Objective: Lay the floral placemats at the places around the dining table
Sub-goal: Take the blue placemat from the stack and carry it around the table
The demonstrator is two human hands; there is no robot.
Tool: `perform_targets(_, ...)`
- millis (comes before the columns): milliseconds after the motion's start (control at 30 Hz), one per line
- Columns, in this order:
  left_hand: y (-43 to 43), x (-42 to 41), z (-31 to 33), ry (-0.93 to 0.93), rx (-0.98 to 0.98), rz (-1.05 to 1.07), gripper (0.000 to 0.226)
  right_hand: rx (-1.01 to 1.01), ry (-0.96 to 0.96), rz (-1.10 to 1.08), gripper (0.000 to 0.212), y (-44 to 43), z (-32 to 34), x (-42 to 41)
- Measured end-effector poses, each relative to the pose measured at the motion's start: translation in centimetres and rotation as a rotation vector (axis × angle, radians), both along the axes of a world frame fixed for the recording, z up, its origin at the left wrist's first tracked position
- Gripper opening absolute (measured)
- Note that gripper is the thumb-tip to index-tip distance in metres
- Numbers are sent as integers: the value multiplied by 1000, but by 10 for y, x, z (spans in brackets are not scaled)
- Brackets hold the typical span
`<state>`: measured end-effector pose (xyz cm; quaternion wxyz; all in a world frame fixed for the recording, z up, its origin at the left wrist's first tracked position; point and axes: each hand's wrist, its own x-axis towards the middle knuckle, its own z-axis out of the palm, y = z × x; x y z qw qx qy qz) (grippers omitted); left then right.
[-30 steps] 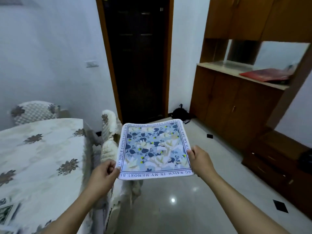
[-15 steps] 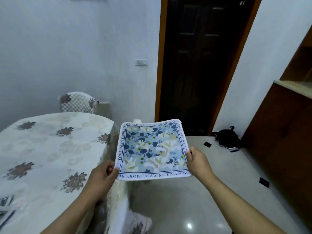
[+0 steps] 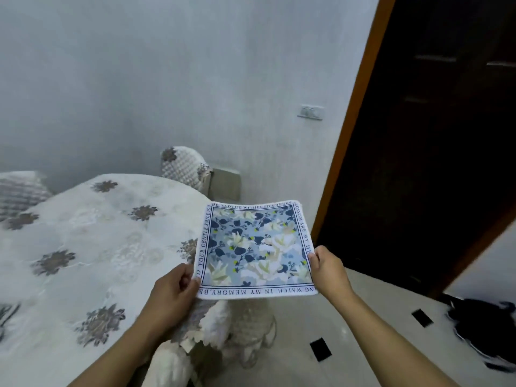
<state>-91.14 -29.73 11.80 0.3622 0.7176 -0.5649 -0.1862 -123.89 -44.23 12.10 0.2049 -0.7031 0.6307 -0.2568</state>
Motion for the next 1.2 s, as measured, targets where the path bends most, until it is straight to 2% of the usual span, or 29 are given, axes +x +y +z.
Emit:
perform_targets(167,-18,-12,-2,-17,47,268,25,-13,74,299,24,-109,-4,40)
perform_targets(400,-39,15,-12,-7,-2,592,30,-79,107,638,22,-200,-4,163)
perform_targets(533,-59,46,-39,19,-16,719,33,-88,188,730,33,-238,-19,229)
perform_targets(700,-94,75,-69,93,-6,809,30,-106,233,828,24,-281,-39,293)
perform_targets(833,-120,97,-90,168,32,932,30,-46,242,892,25,-311,-65,343)
perform_targets(1033,-151,115,-131,273,143,1160,26,71,255,1098,21,-343,-115,424)
perform_targets(1200,-171,126,-166,331,249,1305,20,169,261,1157,19,-354,-173,457)
